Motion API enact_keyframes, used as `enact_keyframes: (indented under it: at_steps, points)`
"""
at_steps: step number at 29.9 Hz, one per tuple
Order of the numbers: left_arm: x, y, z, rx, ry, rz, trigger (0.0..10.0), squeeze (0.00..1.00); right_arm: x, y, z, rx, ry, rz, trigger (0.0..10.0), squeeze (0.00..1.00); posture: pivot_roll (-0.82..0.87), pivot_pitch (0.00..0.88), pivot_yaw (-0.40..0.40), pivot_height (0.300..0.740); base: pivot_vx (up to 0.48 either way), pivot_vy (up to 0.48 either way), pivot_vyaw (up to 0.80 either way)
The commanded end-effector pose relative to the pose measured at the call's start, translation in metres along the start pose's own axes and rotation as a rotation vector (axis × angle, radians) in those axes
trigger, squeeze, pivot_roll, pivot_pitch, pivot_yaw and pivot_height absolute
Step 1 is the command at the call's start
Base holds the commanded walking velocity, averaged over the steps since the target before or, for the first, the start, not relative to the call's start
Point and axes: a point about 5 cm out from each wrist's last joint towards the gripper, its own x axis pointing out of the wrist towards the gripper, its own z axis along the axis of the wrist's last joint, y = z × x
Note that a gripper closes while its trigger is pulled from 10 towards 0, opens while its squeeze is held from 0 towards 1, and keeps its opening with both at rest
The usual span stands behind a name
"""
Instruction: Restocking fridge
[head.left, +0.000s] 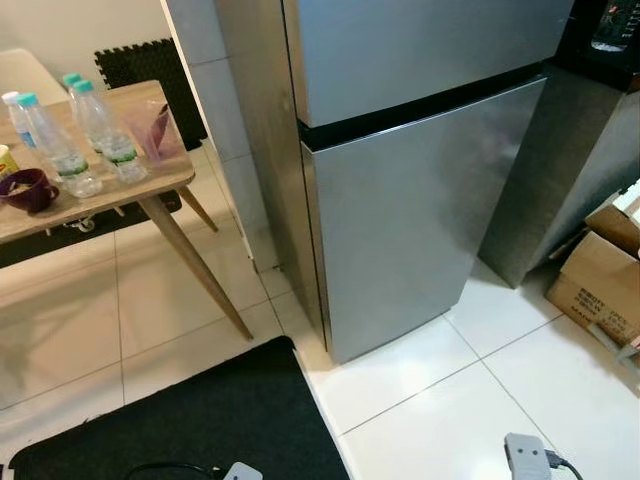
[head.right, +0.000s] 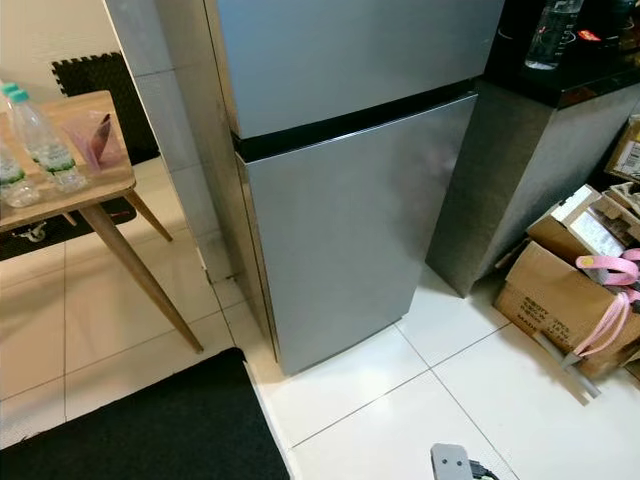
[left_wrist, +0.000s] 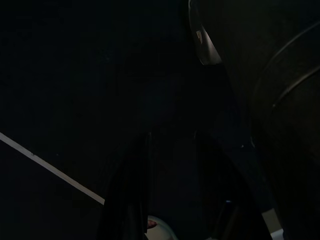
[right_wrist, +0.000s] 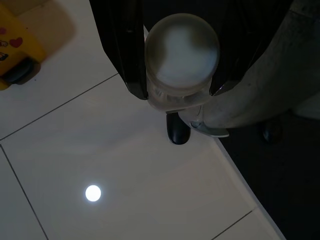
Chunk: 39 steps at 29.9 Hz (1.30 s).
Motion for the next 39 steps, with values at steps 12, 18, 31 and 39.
enact_keyframes:
  at_steps: [12,18,31,39]
  points:
    - [-0.0017,-0.0049,0.0599,-0.014,-0.233,-0.007,10.0,0.0,0.0001,0.0006,0.0009,0.003,-0.006,0.0,10.0,0.0,-0.1,0.003,0.003,0.74,0.0,0.0,0.0]
    - [-0.0018,-0.0044,0.0608,-0.006,-0.232,-0.001,10.0,0.0,0.0004,0.0014,0.0017,0.002,-0.007,0.002,10.0,0.0,-0.1,0.001,0.004,0.74,0.0,0.0,0.0]
    - [-0.0021,-0.0025,0.061,0.022,-0.233,0.005,10.0,0.0,0.0003,0.0012,0.0011,-0.001,-0.004,0.003,10.0,0.0,-0.1,0.0,0.002,0.74,0.13,0.0,0.0]
    - [-0.0022,-0.002,0.0614,0.031,-0.233,0.002,10.0,0.0,0.0004,0.0014,0.0014,-0.005,-0.004,0.003,10.0,0.0,-0.1,0.0,0.004,0.74,0.308,0.0,0.0]
